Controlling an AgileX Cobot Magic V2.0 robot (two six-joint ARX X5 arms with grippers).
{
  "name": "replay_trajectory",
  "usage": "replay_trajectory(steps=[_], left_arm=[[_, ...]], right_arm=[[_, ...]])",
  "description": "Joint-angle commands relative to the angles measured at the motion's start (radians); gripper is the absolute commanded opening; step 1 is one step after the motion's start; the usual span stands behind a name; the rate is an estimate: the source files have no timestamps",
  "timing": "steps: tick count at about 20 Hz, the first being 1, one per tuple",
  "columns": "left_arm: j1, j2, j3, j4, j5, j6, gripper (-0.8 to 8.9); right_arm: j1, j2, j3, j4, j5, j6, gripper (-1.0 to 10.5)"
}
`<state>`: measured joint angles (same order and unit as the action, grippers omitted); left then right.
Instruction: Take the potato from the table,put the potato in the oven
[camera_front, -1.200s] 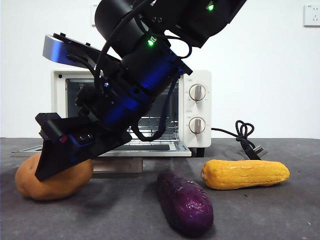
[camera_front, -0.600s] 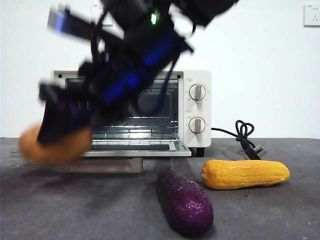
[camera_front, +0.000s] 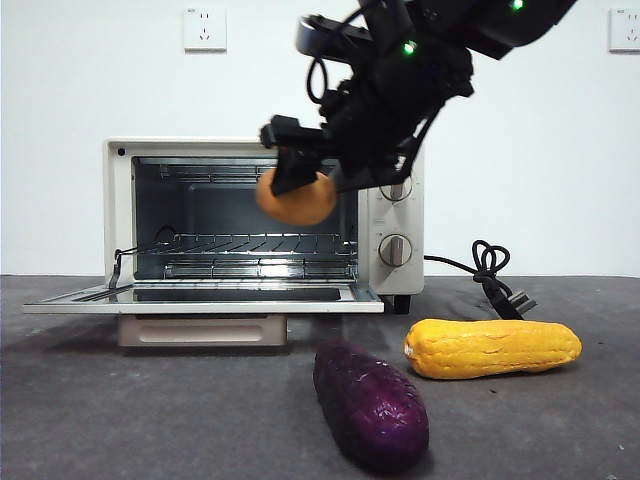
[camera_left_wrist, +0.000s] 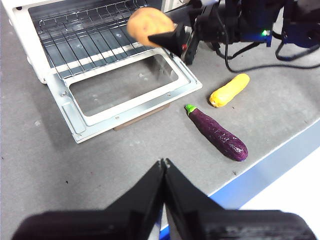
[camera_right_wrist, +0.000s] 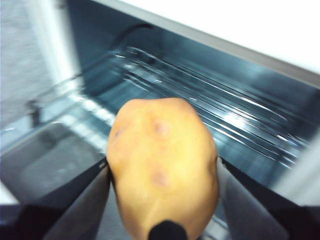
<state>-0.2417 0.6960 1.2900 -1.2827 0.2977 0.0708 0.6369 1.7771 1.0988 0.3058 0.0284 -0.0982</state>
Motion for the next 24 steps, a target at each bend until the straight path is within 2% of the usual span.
replay_trajectory(steps=[1,4,12,13,14,15,17,24], left_arm=[[0.001,-0.003,-0.008,0.002,-0.001,0.011,-0.08],[0.001,-0.003,-0.008,0.003,0.052,0.011,-0.08],[0.001,-0.003,-0.008,-0.023,0.044,0.013,-0.08],[0.001,-0.003,-0.008,-0.021,0.043,0.016,-0.08],[0.001,-0.003,-0.008,-0.019,0.042,0.021,-0.08],[0.001,-0.003,-0.008,-0.020,0.042,0.029,-0.08],[0.001,-0.003,-0.008,-0.020,0.042,0.031,-0.08],[0.001,-0.003,-0.008,-0.020,0.042,0.031,-0.08]], right_arm=[[-0.025,0.037,0.002,0.010,-0.002,0.031,-0.2],[-0.035,0.081,0.021,0.025,-0.003,0.039,-0.2],[-0.035,0.202,0.130,0.015,0.002,0.073,-0.2],[-0.034,0.202,0.130,-0.001,0.002,0.074,0.2],[-0.034,0.202,0.130,-0.010,0.002,0.075,1.1],[-0.033,0.201,0.130,-0.015,0.002,0.075,2.7],[-0.032,0.197,0.132,-0.014,0.005,0.095,4.7],[-0.032,0.179,0.148,-0.016,0.005,0.108,5.1]])
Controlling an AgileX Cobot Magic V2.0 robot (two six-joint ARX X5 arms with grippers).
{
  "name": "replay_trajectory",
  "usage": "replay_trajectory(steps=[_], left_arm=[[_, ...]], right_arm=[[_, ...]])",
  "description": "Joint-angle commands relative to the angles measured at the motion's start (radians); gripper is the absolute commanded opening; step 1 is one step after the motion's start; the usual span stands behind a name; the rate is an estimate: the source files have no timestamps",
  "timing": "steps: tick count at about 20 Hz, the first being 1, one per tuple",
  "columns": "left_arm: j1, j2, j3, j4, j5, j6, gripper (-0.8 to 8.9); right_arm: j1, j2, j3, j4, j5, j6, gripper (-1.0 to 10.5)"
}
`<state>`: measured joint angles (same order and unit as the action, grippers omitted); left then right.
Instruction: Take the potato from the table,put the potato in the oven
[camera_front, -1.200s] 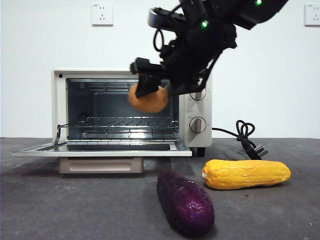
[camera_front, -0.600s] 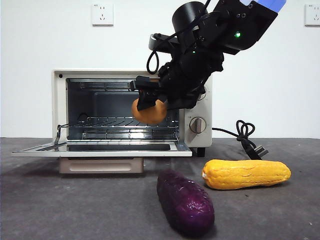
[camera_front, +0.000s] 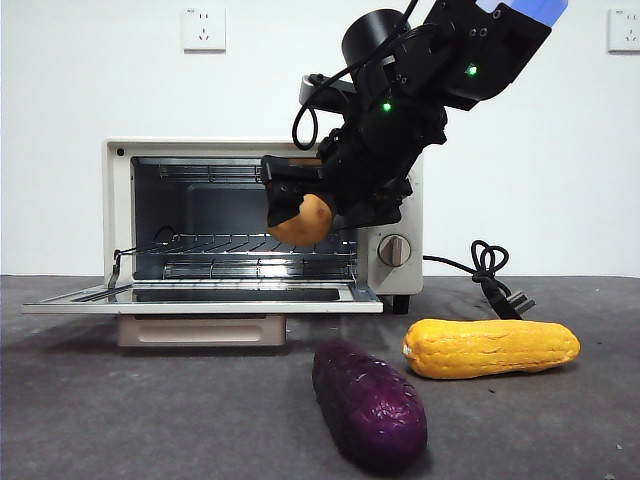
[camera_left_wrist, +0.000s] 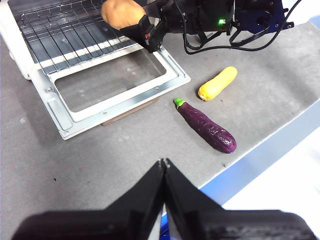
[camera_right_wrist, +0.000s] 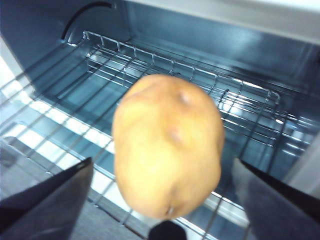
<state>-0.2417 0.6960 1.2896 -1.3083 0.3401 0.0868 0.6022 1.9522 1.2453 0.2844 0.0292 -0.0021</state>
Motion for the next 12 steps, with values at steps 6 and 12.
replay_trajectory(steps=[6,12], left_arm=[[0.001,-0.003,-0.008,0.010,-0.014,0.022,-0.08],[0.001,0.000,-0.008,0.108,-0.025,0.012,-0.08]], right_arm=[[0.002,-0.070,0.002,-0.085,0.030,0.012,5.1],[0.000,-0.209,0.002,-0.269,0.030,0.005,5.1]])
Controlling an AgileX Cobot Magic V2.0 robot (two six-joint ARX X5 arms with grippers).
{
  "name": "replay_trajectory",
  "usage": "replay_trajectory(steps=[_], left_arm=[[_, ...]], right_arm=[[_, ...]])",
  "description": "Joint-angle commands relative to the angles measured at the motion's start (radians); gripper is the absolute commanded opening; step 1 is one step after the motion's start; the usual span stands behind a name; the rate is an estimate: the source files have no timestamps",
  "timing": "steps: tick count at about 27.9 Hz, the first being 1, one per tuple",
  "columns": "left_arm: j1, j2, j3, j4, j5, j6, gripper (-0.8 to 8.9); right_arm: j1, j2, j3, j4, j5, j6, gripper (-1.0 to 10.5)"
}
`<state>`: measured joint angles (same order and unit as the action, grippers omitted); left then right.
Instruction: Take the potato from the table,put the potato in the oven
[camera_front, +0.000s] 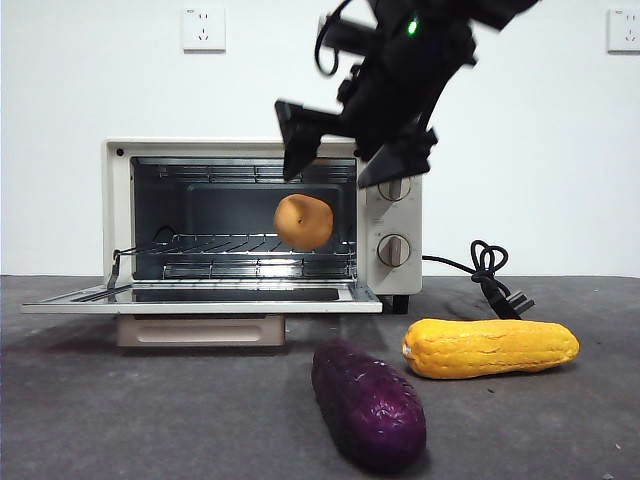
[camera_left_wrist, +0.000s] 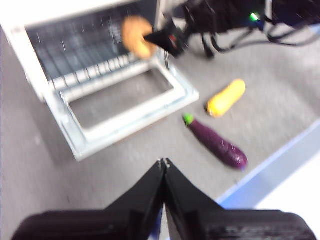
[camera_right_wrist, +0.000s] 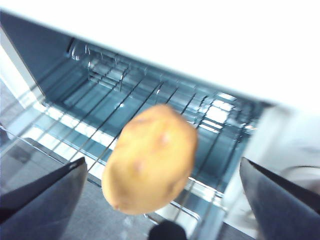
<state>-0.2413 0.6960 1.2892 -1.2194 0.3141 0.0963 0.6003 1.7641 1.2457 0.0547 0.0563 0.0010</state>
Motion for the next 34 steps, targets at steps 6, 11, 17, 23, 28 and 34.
replay_trajectory(steps=[6,11,17,23,28,34], left_arm=[[0.001,0.029,-0.055,0.106,-0.072,0.008,-0.08],[0.002,0.030,-0.223,0.277,-0.071,-0.042,-0.08],[0.051,0.095,-0.445,0.540,-0.071,-0.083,-0.09],[0.189,0.271,-0.501,0.728,0.019,-0.085,-0.08],[0.330,0.457,-0.501,0.900,0.159,-0.106,-0.09],[0.447,0.747,-0.501,0.994,0.314,-0.127,-0.09]], right_arm=[[0.005,-0.232,0.001,-0.332,-0.005,0.006,5.1],[0.005,-0.390,0.001,-0.509,-0.006,0.006,5.0],[0.005,-0.584,0.001,-0.729,-0.006,0.006,5.0],[0.005,-0.753,0.001,-0.915,-0.082,0.021,5.0],[0.005,-0.871,0.001,-1.008,-0.084,0.035,5.0],[0.005,-0.996,0.001,-1.097,-0.084,0.063,5.0]])
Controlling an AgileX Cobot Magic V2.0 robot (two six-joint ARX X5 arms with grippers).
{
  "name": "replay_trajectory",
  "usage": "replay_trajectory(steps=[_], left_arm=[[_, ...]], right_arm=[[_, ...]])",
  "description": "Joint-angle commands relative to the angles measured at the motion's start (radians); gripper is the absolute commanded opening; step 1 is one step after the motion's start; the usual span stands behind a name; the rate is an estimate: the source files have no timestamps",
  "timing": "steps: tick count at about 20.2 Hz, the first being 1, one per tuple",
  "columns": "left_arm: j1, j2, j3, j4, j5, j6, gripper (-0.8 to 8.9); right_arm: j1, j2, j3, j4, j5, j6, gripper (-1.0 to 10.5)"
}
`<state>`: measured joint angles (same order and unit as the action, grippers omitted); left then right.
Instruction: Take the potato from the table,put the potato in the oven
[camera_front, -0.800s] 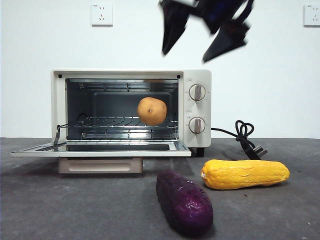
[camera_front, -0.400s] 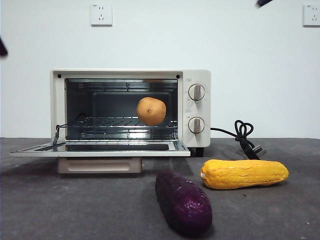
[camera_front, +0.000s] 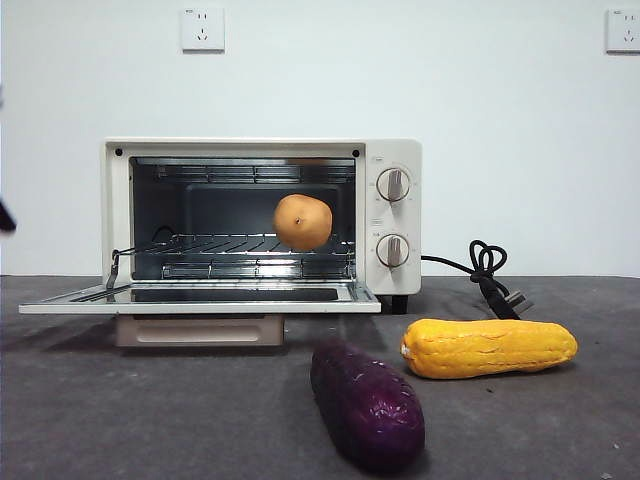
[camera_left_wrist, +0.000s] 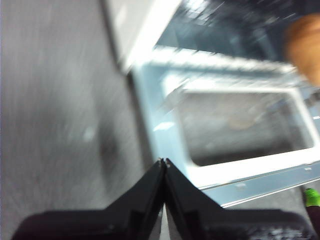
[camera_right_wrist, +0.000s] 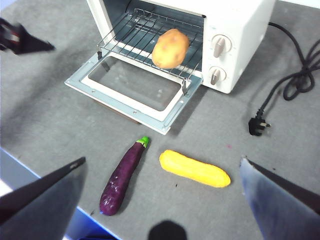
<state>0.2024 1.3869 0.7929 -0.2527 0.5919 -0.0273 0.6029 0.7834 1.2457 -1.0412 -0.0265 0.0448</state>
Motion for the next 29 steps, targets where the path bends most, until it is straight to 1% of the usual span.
replay_trajectory(steps=[1,5,8,9,11,15,20,22,23,25,27,29], left_arm=[[0.002,0.095,-0.005,0.044,0.042,-0.005,-0.08],[-0.013,0.217,-0.005,0.078,0.041,-0.003,-0.08],[-0.013,0.268,-0.005,0.098,0.042,-0.002,-0.09],[-0.013,0.279,-0.005,0.103,0.052,-0.002,-0.09],[-0.018,0.303,-0.005,0.112,0.117,-0.003,-0.08],[-0.052,0.341,-0.005,0.111,0.128,0.002,-0.09],[-0.065,0.345,-0.005,0.141,0.202,-0.008,-0.09],[-0.054,0.345,-0.005,0.167,0.254,-0.040,-0.08],[-0.044,0.345,-0.005,0.194,0.290,-0.072,-0.08],[-0.029,0.341,-0.005,0.266,0.365,-0.150,-0.08],[-0.016,0.338,-0.005,0.341,0.416,-0.214,-0.08],[-0.010,0.338,-0.005,0.434,0.457,-0.299,-0.08]], right_arm=[[0.002,-0.032,0.001,-0.003,-0.001,0.026,5.0],[0.002,-0.063,0.001,-0.003,-0.001,0.051,5.0],[0.002,-0.064,0.001,-0.005,-0.001,0.060,5.0],[0.002,-0.064,0.001,-0.004,-0.001,0.060,5.0],[0.002,-0.064,0.001,-0.004,-0.001,0.063,5.0],[0.002,-0.064,0.001,-0.001,0.000,0.070,5.0],[0.002,-0.064,0.001,0.000,0.002,0.071,5.0],[0.002,-0.064,0.001,0.000,0.002,0.071,5.0],[0.002,-0.064,0.001,-0.001,0.003,0.071,5.0],[0.002,-0.064,0.001,-0.001,0.003,0.071,5.0],[0.002,-0.064,0.001,0.000,0.002,0.071,5.0],[0.002,-0.064,0.001,0.000,0.002,0.071,5.0]])
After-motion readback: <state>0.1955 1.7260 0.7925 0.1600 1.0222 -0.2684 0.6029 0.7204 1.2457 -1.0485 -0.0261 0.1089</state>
